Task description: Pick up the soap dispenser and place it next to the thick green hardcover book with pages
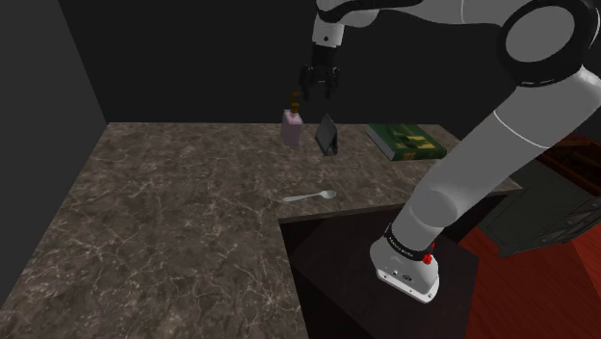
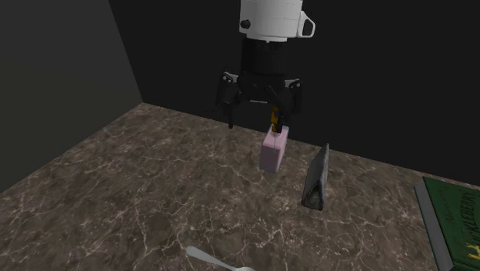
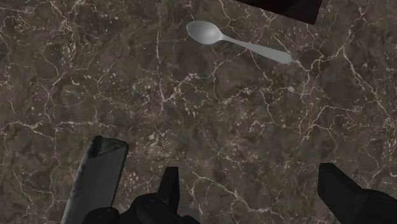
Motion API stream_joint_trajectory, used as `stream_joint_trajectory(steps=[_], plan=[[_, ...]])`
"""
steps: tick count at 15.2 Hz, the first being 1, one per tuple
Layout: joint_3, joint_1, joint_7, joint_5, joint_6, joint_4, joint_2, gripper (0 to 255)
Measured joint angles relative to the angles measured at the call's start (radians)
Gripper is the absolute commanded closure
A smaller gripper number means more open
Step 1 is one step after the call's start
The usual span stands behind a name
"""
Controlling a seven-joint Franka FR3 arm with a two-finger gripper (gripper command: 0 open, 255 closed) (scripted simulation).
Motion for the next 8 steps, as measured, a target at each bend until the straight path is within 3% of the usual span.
stream_joint_trajectory(steps=[8], plan=[[-0.033,-0.032,0.032,0.031,0.036,0.246,0.323,0]])
